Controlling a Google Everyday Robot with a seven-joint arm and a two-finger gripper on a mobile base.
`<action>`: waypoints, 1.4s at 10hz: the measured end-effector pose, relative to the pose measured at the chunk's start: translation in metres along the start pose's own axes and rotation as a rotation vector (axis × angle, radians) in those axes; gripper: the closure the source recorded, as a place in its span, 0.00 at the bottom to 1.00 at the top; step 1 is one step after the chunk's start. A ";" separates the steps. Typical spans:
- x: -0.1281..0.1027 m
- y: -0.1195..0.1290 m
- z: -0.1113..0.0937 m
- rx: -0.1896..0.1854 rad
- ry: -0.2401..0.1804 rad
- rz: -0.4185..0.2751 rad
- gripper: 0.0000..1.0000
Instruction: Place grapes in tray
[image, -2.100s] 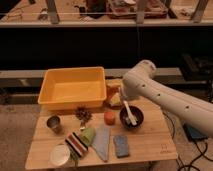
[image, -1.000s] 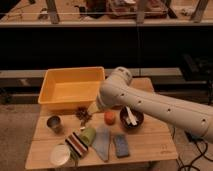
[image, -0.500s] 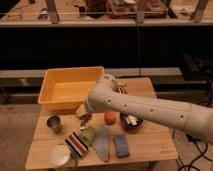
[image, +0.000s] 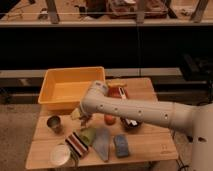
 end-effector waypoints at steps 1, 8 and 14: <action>-0.003 0.001 0.008 -0.003 0.010 0.007 0.20; 0.004 0.002 0.056 -0.020 0.024 -0.007 0.20; 0.009 -0.001 0.078 -0.026 0.017 -0.053 0.30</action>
